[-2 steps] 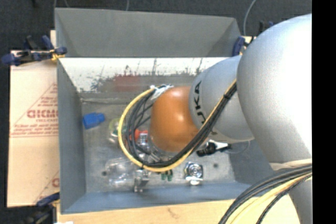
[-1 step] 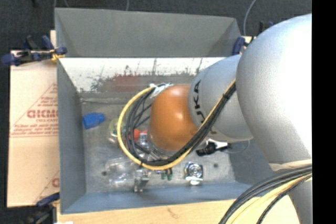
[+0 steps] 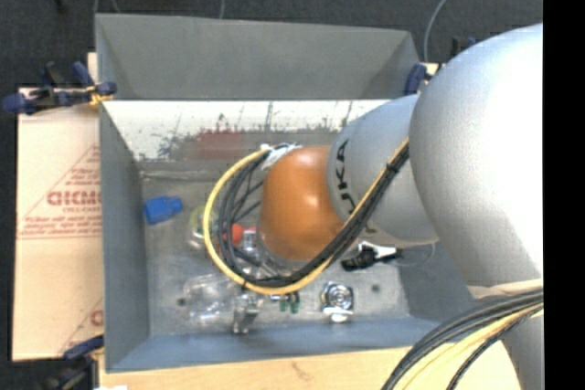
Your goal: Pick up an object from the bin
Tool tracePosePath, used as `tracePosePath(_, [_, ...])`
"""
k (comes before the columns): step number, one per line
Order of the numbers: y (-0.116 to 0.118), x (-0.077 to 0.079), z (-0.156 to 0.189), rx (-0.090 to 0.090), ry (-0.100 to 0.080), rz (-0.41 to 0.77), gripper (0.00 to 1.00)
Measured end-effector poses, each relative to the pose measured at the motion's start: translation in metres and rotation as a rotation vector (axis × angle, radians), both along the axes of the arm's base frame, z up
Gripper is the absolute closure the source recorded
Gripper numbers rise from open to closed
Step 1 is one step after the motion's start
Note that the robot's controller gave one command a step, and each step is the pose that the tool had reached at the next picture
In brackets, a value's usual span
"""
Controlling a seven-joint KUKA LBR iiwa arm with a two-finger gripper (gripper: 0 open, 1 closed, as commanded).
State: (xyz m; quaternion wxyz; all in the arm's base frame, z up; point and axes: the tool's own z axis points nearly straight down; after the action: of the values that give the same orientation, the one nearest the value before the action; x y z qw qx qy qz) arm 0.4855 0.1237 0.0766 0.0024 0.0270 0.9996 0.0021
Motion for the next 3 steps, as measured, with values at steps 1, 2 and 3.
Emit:
tracePosePath(1, [-0.007, 0.029, -0.003, 0.003, 0.011, -0.287, 0.0])
tracePosePath(2, [-0.044, 0.115, -0.001, 0.002, -0.002, -0.214, 0.0])
tracePosePath(3, [-0.044, 0.115, 0.002, 0.002, -0.011, -0.214, 1.0])
